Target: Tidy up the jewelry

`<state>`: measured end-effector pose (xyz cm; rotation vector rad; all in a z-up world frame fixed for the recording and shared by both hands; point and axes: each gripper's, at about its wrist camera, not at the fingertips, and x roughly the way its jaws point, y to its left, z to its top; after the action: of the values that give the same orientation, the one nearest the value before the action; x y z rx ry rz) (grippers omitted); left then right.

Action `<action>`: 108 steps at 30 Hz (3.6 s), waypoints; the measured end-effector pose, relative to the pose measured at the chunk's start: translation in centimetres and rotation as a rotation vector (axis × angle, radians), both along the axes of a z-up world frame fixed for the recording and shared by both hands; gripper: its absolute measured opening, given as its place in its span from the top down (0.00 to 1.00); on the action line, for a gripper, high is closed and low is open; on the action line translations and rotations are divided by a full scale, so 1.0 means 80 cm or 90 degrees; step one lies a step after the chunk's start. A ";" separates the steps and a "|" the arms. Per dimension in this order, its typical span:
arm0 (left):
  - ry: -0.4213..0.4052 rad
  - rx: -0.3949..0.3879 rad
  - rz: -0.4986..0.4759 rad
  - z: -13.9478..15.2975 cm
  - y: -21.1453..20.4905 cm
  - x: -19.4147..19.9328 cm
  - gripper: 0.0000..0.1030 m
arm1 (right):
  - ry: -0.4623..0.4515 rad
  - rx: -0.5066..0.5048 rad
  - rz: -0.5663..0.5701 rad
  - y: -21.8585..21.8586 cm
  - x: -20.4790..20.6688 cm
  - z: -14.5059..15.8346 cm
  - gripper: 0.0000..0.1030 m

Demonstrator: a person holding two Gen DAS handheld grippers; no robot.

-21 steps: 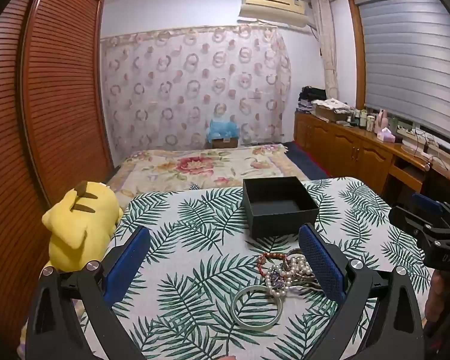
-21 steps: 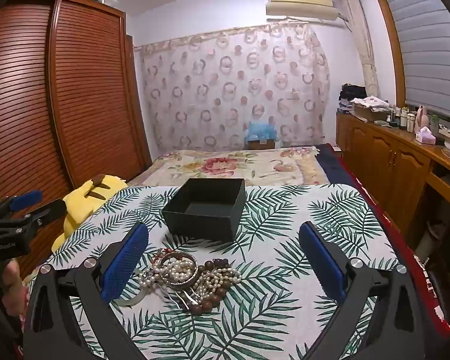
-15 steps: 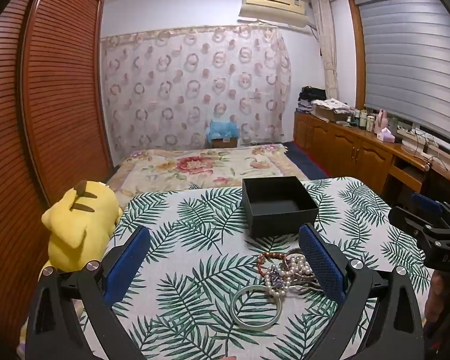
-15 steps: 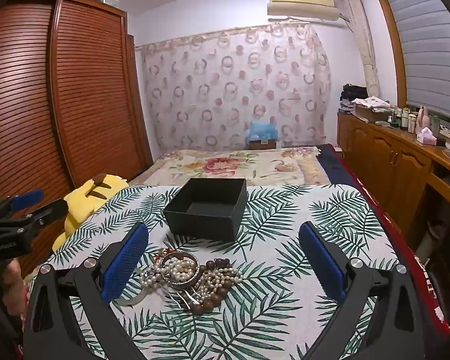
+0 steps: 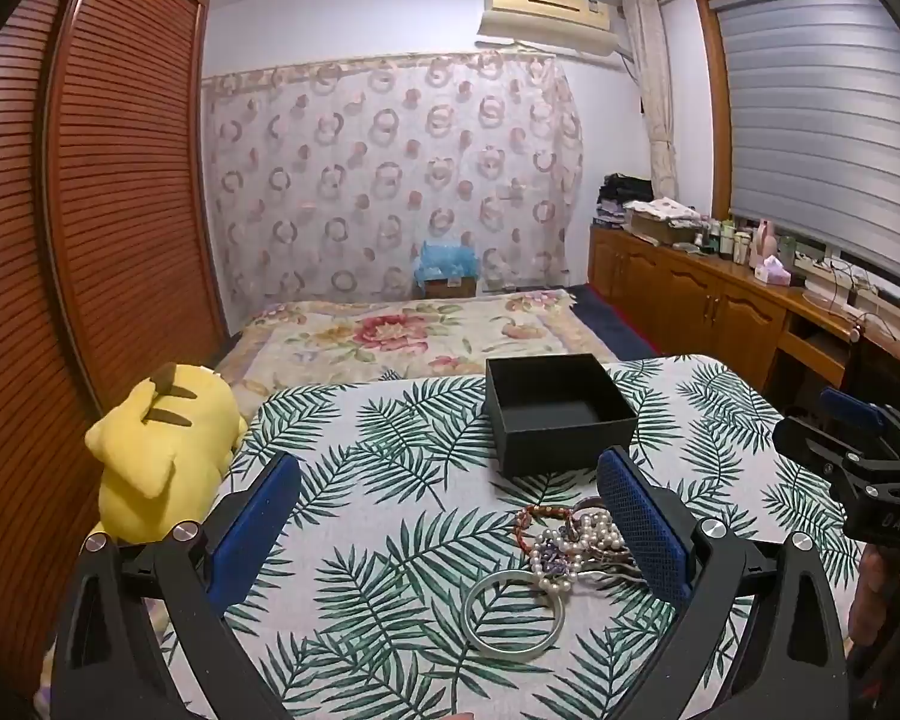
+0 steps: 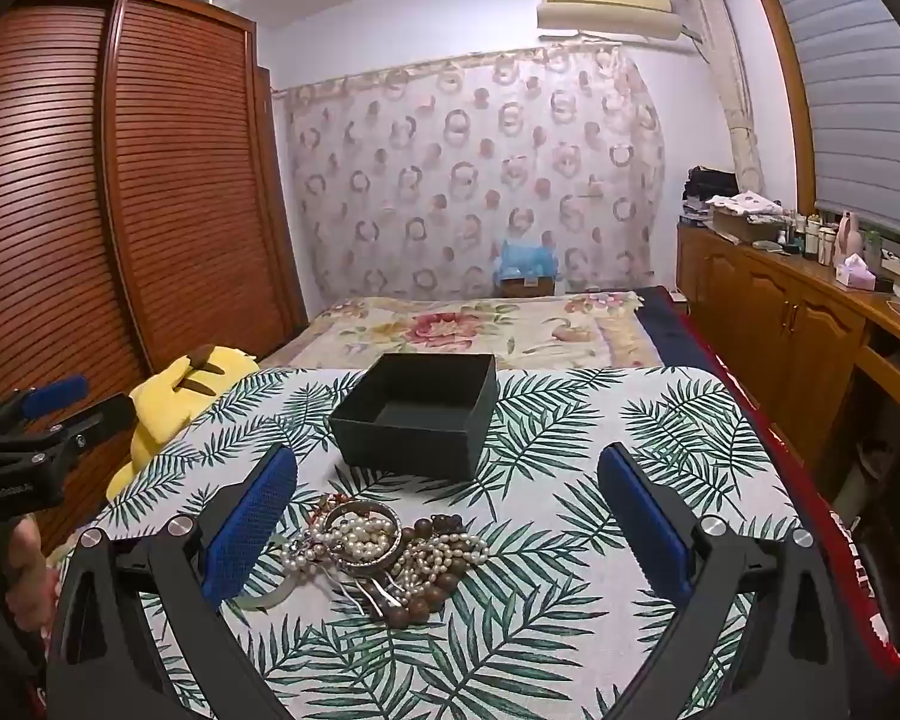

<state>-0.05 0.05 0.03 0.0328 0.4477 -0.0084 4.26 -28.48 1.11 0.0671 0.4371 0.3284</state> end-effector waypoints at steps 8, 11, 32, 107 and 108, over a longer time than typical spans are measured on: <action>-0.003 0.000 -0.001 0.000 0.001 0.000 0.07 | -0.001 0.000 -0.001 0.001 0.000 0.000 0.02; -0.001 0.000 0.000 0.000 0.000 0.000 0.07 | 0.001 0.000 0.000 0.001 0.000 0.001 0.02; -0.005 -0.003 0.001 0.011 -0.008 -0.005 0.07 | -0.001 -0.002 0.001 0.002 -0.001 0.001 0.02; 0.156 -0.012 -0.029 -0.074 0.010 0.022 0.07 | 0.183 -0.152 0.276 0.107 0.088 -0.104 0.29; 0.159 -0.013 -0.029 -0.075 0.011 0.023 0.07 | 0.190 -0.152 0.279 0.109 0.091 -0.105 0.29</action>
<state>1.79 0.91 -5.95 0.0227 0.6968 -0.0628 11.56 -19.79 -7.31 -0.2194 0.7863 0.6997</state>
